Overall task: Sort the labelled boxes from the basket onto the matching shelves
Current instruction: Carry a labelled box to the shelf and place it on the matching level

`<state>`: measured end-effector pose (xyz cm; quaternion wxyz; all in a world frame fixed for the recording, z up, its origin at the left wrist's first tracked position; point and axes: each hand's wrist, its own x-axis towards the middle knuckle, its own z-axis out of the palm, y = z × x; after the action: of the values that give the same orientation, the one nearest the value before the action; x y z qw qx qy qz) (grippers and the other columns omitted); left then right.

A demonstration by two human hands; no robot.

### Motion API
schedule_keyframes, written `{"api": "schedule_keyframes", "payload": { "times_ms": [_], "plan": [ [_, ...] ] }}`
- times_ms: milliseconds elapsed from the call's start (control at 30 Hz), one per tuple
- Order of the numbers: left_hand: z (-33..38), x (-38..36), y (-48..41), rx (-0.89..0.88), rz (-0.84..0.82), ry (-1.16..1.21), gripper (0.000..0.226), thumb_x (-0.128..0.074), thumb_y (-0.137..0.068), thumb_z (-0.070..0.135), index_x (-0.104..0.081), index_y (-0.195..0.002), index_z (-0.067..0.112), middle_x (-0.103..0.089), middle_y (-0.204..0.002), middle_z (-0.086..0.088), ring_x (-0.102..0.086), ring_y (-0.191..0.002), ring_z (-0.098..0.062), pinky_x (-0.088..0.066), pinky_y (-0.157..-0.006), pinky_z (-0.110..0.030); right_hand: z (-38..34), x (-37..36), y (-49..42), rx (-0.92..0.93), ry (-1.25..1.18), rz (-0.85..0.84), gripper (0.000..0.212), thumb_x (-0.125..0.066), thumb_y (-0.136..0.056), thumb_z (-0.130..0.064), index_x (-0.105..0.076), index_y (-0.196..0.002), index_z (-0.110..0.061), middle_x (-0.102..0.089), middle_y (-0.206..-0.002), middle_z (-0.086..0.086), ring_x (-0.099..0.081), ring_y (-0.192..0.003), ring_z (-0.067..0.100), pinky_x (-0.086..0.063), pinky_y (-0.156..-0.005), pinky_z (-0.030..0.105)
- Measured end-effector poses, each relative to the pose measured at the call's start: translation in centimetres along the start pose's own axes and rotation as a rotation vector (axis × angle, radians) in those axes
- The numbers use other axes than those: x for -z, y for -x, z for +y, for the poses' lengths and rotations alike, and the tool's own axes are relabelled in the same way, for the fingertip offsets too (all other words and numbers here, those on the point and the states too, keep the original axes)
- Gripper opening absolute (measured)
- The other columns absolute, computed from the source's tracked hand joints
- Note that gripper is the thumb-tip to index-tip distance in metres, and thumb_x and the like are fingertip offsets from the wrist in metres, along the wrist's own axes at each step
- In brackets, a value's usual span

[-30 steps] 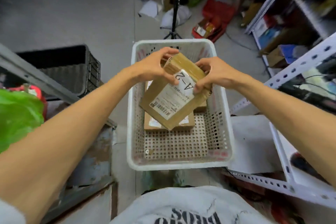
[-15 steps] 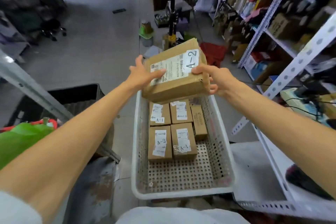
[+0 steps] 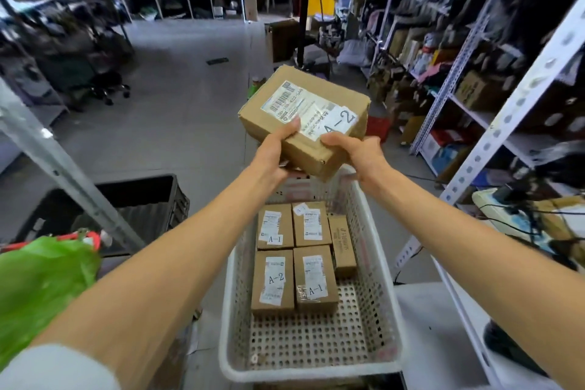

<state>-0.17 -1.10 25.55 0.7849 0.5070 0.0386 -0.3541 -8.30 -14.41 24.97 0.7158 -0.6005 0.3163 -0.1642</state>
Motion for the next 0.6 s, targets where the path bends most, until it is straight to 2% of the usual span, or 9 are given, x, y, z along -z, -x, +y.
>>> {"api": "schedule_keyframes", "payload": {
  "times_ms": [100,167,267,333,400,433,500,533,600],
  "plan": [
    [0.0,1.1,0.3,-0.094,-0.025,-0.228,0.054,-0.077,-0.073,0.022,-0.057,-0.123,0.013,-0.071,-0.101,-0.005,-0.066,-0.098,-0.027,-0.055,-0.08,-0.048,-0.4,2.1,-0.3,0.252,0.203,-0.001,0.108,-0.081,-0.057,-0.044,-0.025,-0.147,-0.019,-0.052,-0.125,-0.003,-0.053,-0.117,0.017,-0.048,-0.097,0.038],
    [0.3,2.2,0.2,-0.184,-0.077,-0.338,0.072,-0.08,-0.061,0.015,-0.053,-0.128,0.017,-0.073,-0.106,-0.004,-0.069,-0.098,-0.027,-0.055,-0.085,-0.051,-0.2,3.1,-0.3,0.299,0.356,-0.189,0.106,-0.083,-0.061,-0.044,-0.026,-0.149,-0.029,-0.05,-0.138,-0.003,-0.049,-0.127,0.014,-0.045,-0.103,0.04],
    [0.1,3.0,0.6,-0.335,-0.176,-0.442,0.092,-0.081,-0.061,0.005,-0.038,-0.137,0.031,-0.068,-0.119,-0.001,-0.068,-0.105,-0.024,-0.056,-0.086,-0.049,0.9,3.3,0.0,0.362,0.327,-0.413,0.099,-0.081,-0.074,-0.02,-0.019,-0.15,-0.027,-0.055,-0.135,-0.005,-0.059,-0.119,0.009,-0.052,-0.097,0.036],
    [-0.3,2.8,1.1,-0.408,-0.192,-0.496,0.109,-0.083,-0.065,0.007,-0.019,-0.146,0.04,-0.058,-0.133,-0.002,-0.064,-0.112,-0.021,-0.055,-0.089,-0.046,1.8,3.2,0.3,0.362,0.28,-0.409,0.098,-0.079,-0.077,-0.017,-0.016,-0.15,-0.029,-0.058,-0.133,-0.004,-0.06,-0.117,0.011,-0.053,-0.095,0.036],
    [-0.8,2.5,1.7,-0.471,-0.167,-0.581,0.12,-0.085,-0.067,0.019,-0.003,-0.15,0.045,-0.048,-0.142,0.0,-0.059,-0.119,-0.016,-0.05,-0.098,-0.045,2.6,2.9,0.6,0.354,0.223,-0.363,0.093,-0.079,-0.076,-0.021,-0.022,-0.149,-0.028,-0.061,-0.131,-0.002,-0.062,-0.115,0.014,-0.051,-0.096,0.042],
    [-1.0,2.3,2.0,-0.507,-0.154,-0.643,0.122,-0.087,-0.065,0.026,-0.001,-0.15,0.043,-0.046,-0.143,0.003,-0.055,-0.122,-0.012,-0.047,-0.103,-0.044,2.9,2.7,0.8,0.348,0.192,-0.342,0.089,-0.079,-0.078,-0.02,-0.024,-0.148,-0.026,-0.062,-0.129,-0.002,-0.063,-0.114,0.013,-0.051,-0.096,0.041],
    [-1.2,2.2,2.2,-0.54,-0.147,-0.745,0.131,-0.09,-0.055,0.037,-0.001,-0.151,0.042,-0.047,-0.142,0.01,-0.05,-0.127,-0.006,-0.04,-0.109,-0.043,3.1,2.1,1.3,0.34,0.145,-0.304,0.082,-0.075,-0.081,-0.013,-0.027,-0.147,-0.023,-0.064,-0.125,-0.003,-0.065,-0.109,0.009,-0.053,-0.09,0.03],
    [-1.3,2.3,2.3,-0.536,-0.149,-0.775,0.135,-0.091,-0.052,0.039,0.001,-0.15,0.043,-0.048,-0.141,0.012,-0.049,-0.127,-0.005,-0.038,-0.111,-0.043,2.9,2.0,1.6,0.34,0.128,-0.304,0.081,-0.073,-0.082,-0.01,-0.027,-0.147,-0.022,-0.065,-0.122,-0.004,-0.065,-0.107,0.007,-0.054,-0.086,0.025],
    [-1.4,2.7,2.5,-0.515,-0.16,-0.787,0.139,-0.092,-0.052,0.037,0.008,-0.149,0.045,-0.048,-0.141,0.015,-0.049,-0.127,-0.003,-0.037,-0.112,-0.044,2.3,1.9,1.9,0.344,0.12,-0.345,0.081,-0.072,-0.083,-0.007,-0.026,-0.147,-0.025,-0.066,-0.121,-0.004,-0.066,-0.106,0.008,-0.056,-0.084,0.025]
  ]
}}
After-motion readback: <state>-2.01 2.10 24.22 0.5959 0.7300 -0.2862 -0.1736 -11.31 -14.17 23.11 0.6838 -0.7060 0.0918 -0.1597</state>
